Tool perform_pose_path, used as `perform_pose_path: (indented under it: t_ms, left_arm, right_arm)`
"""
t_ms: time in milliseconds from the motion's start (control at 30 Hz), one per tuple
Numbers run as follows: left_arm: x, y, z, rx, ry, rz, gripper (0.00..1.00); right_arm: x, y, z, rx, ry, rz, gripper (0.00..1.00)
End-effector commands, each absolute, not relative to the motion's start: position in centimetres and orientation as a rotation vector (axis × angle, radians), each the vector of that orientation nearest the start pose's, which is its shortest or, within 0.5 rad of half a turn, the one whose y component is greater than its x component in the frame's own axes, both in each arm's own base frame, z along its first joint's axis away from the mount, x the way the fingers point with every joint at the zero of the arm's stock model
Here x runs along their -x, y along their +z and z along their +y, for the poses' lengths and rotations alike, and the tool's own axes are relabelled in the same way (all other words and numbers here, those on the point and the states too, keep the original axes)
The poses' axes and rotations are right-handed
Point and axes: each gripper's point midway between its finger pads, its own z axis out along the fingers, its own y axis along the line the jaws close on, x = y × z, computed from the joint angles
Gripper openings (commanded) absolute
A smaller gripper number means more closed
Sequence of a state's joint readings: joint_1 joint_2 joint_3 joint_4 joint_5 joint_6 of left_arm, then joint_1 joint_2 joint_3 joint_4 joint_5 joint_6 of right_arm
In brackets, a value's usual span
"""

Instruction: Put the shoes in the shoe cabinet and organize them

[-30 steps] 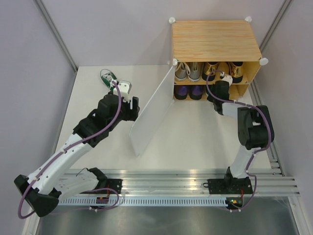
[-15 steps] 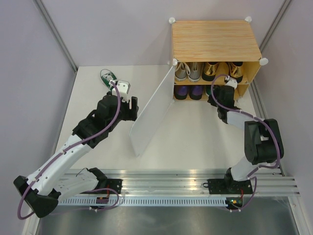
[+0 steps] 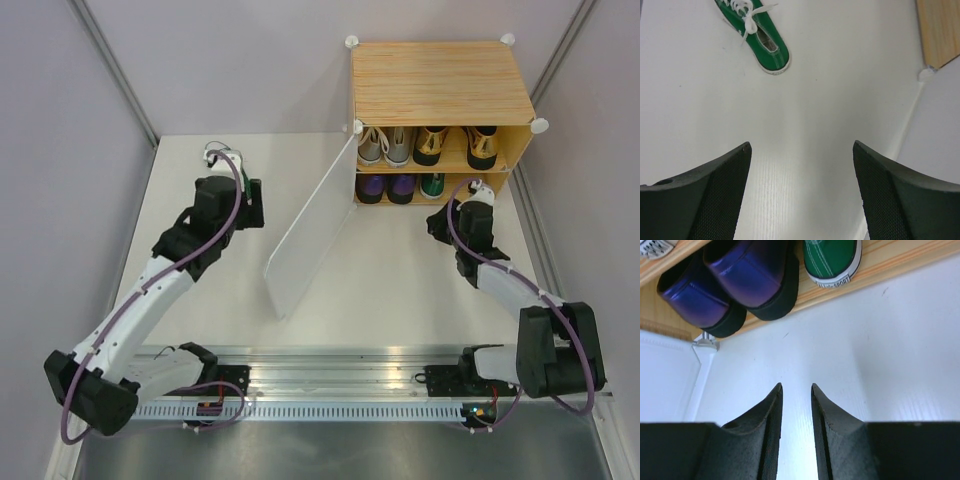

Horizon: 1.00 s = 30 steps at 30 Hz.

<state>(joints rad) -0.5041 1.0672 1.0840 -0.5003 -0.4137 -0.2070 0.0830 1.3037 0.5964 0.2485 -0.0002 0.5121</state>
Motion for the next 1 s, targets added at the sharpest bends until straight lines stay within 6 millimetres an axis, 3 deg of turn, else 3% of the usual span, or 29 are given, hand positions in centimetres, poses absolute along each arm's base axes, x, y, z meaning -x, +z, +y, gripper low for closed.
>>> perform_pose_path:
  t_ms: [0,167,233,300,333,367,433,600,700,733,800,833,900,967]
  left_arm:
    - [-34.1,26.9,-9.7,0.082,-0.097,2.048,0.85]
    - [-37.3,23.4,-8.6,0.197,-0.051,2.214,0.85]
    - [-39.2,23.2,-8.0,0.242,-0.063,2.222,0.85]
    - [-41.3,20.7,-7.9,0.277,-0.084,2.291,0.85]
    - [-42.7,21.3,-6.8,0.327,-0.099,2.274,0.85]
    - [-43.8,19.4,-7.2,0.35,-0.157,2.327,0.84]
    - [-46.1,19.9,-6.1,0.394,-0.199,2.31,0.79]
    - [-51.8,17.7,-5.1,0.462,-0.223,2.315,0.78]
    - [-54.0,16.9,-4.6,0.514,-0.25,2.308,0.77]
    - [-54.6,15.3,-4.6,0.536,-0.253,2.328,0.77]
    - [-56.0,15.1,-4.8,0.556,-0.274,2.302,0.74]
    - [-56.6,13.9,-4.8,0.566,-0.27,2.311,0.73]
    - [-57.7,13.8,-4.4,0.583,-0.254,2.282,0.7]
    - [-58.2,12.4,-3.7,0.6,-0.224,2.295,0.69]
  right_arm:
    - [-36.3,11.2,6.1,-0.437,0.443,2.009,0.34]
    - [-34.8,11.1,6.7,-0.44,0.497,2.01,0.34]
    - [-34.7,11.6,7.3,-0.427,0.537,2.006,0.34]
    - [-34.7,11.7,7.7,-0.419,0.568,2.005,0.34]
    - [-34.6,11.8,8.1,-0.418,0.599,1.998,0.34]
    - [-34.4,11.5,8.2,-0.421,0.609,2.005,0.34]
    - [-34.3,11.3,8.6,-0.43,0.639,2.013,0.34]
    - [-33.8,11.2,10.1,-0.419,0.738,2.005,0.33]
    - [-33.7,11.1,10.4,-0.414,0.741,2.011,0.33]
    - [-33.7,11.0,10.6,-0.41,0.745,2.014,0.33]
    - [-33.6,10.9,11.1,-0.403,0.768,2.022,0.33]
    - [-33.6,11.0,11.3,-0.394,0.779,2.019,0.33]
    - [-33.7,10.7,11.6,-0.39,0.792,2.03,0.33]
    - [-33.6,10.5,11.9,-0.385,0.796,2.042,0.33]
